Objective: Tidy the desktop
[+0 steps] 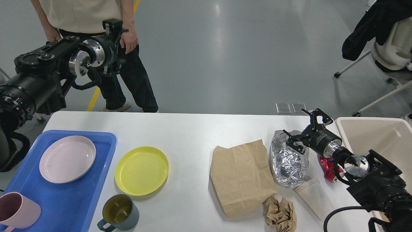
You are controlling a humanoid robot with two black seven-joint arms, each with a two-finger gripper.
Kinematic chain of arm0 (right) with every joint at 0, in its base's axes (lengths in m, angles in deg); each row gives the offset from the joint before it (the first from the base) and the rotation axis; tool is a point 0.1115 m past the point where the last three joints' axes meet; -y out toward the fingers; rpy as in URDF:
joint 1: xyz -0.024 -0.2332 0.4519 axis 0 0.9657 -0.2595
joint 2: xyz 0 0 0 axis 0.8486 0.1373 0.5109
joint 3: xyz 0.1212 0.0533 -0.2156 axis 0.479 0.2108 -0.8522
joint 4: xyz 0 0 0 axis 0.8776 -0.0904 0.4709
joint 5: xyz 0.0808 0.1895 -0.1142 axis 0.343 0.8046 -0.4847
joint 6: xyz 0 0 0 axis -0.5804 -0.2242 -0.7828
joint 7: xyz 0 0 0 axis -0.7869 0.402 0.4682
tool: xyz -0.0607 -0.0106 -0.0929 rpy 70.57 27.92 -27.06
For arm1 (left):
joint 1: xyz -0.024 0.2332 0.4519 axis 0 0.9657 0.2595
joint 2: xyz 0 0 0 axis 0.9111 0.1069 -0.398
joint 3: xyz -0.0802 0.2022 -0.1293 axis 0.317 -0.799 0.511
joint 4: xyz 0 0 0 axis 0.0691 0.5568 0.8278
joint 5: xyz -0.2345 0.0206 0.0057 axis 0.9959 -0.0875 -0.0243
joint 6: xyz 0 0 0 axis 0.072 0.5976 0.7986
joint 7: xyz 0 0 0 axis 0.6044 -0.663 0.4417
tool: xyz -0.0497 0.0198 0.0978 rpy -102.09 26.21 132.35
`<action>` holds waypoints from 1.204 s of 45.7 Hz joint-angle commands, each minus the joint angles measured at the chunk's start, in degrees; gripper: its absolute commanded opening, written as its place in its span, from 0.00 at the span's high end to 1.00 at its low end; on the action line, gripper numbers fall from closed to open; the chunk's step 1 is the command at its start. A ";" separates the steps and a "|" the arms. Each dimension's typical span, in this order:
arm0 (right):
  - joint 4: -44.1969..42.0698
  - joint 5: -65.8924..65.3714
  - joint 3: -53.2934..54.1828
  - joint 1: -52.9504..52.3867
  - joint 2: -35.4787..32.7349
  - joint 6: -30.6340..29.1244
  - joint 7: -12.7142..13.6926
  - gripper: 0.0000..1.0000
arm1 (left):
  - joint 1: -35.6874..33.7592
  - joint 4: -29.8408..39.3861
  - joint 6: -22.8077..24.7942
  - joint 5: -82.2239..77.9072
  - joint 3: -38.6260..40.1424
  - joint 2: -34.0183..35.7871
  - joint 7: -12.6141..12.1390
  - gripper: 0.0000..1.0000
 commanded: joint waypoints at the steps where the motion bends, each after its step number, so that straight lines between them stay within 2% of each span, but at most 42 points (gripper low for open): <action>1: 0.00 0.00 0.00 0.02 0.01 0.00 0.00 0.00 | -2.03 -0.05 7.02 -0.12 -5.89 0.61 -15.74 0.03; 12: 0.00 0.00 0.00 0.02 0.01 0.00 0.00 0.00 | -2.38 0.04 16.78 -0.65 -10.28 0.53 -23.57 0.03; 16: 0.00 0.00 0.00 0.02 0.01 0.00 0.00 0.00 | -2.47 0.04 20.82 -1.18 -12.65 0.79 -24.98 0.03; 23: 0.00 0.00 0.00 -0.06 -0.07 0.00 0.00 0.00 | -4.58 0.74 28.73 -2.76 -20.38 2.11 -24.89 0.03; 26: 0.00 0.00 0.00 -0.06 0.01 0.00 0.00 0.00 | -5.81 3.89 30.85 -2.76 -23.64 4.82 -24.72 0.03; 32: 0.00 0.00 0.00 -0.06 0.01 0.00 0.00 0.00 | -9.59 13.03 30.85 -2.76 -28.30 9.14 -24.19 0.03; 40: 0.00 0.00 0.00 0.02 0.01 0.00 0.00 0.00 | -14.16 21.12 31.99 -2.85 -32.34 12.83 -24.10 0.03; 48: 0.00 0.00 0.00 -0.06 0.01 0.00 0.00 0.00 | -19.87 32.54 32.26 -2.76 -39.63 13.36 -24.01 0.03; 55: 0.00 0.00 0.00 0.02 0.01 0.00 0.00 0.00 | -24.44 43.79 32.43 -2.76 -44.73 13.10 -21.29 0.03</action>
